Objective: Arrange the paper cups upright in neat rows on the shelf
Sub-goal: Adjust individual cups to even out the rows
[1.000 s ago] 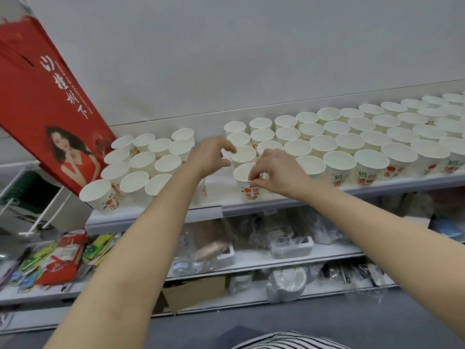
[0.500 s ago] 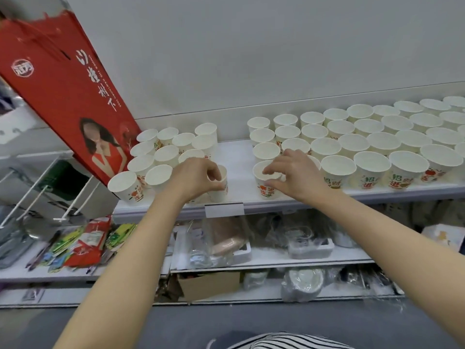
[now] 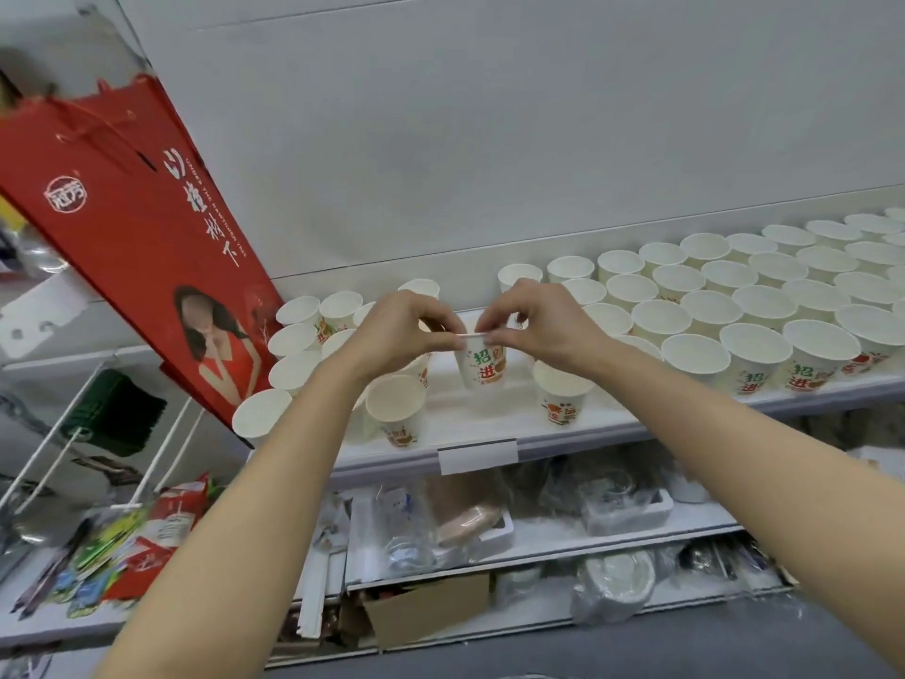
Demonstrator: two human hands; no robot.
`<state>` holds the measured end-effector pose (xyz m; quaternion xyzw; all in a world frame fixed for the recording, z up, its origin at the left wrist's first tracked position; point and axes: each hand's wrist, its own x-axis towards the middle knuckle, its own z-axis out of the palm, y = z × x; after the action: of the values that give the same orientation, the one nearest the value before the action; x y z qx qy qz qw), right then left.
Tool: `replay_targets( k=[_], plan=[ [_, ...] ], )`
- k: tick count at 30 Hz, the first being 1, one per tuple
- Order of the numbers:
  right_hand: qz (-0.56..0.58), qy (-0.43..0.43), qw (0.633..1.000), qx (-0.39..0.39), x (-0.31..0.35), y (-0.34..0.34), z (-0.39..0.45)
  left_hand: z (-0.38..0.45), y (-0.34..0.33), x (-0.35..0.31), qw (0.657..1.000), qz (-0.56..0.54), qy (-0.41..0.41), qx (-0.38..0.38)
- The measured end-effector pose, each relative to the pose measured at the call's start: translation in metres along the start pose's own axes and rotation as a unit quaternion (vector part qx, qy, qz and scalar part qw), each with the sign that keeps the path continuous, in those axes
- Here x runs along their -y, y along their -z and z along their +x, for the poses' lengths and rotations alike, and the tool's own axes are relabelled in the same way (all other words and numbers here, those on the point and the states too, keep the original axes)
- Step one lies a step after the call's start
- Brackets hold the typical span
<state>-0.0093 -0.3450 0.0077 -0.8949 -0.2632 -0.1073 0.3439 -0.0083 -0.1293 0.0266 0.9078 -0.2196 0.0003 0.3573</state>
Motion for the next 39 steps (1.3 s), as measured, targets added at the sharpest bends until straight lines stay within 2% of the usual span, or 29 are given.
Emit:
replay_targets(
  k=[3,6,9,14,20,25,30,32,36,39],
  plan=[
    [-0.022,-0.040,0.999,-0.013,-0.004,0.005,0.020,0.012,0.004,0.022,0.997,-0.019,0.017,-0.075],
    [-0.021,-0.102,0.994,-0.030,-0.017,0.006,0.047,0.022,0.015,0.056,0.989,0.002,0.072,-0.128],
    [-0.036,-0.142,0.989,-0.015,-0.032,-0.003,0.073,0.030,0.023,0.085,0.988,0.059,0.104,-0.100],
    [-0.052,-0.188,0.981,0.003,-0.052,-0.024,0.103,0.035,0.017,0.105,0.990,0.087,0.099,-0.045],
    [-0.209,-0.121,0.970,0.041,-0.070,-0.046,0.113,0.041,0.019,0.113,0.990,0.094,0.096,-0.042],
    [-0.244,-0.097,0.964,0.037,-0.085,-0.050,0.112,0.042,0.023,0.115,0.984,0.152,0.086,-0.026],
    [-0.176,-0.010,0.984,-0.013,-0.075,-0.054,0.103,0.051,0.022,0.109,0.963,0.262,0.027,0.050],
    [-0.148,0.023,0.989,-0.001,-0.061,-0.058,0.096,0.055,0.019,0.104,0.957,0.284,0.007,0.066],
    [-0.098,0.013,0.995,0.035,-0.048,-0.057,0.088,0.066,0.018,0.097,0.968,0.246,-0.032,0.035],
    [-0.063,0.005,0.998,0.003,-0.046,-0.048,0.083,0.079,0.018,0.088,0.981,0.186,-0.057,0.009]
  ],
)
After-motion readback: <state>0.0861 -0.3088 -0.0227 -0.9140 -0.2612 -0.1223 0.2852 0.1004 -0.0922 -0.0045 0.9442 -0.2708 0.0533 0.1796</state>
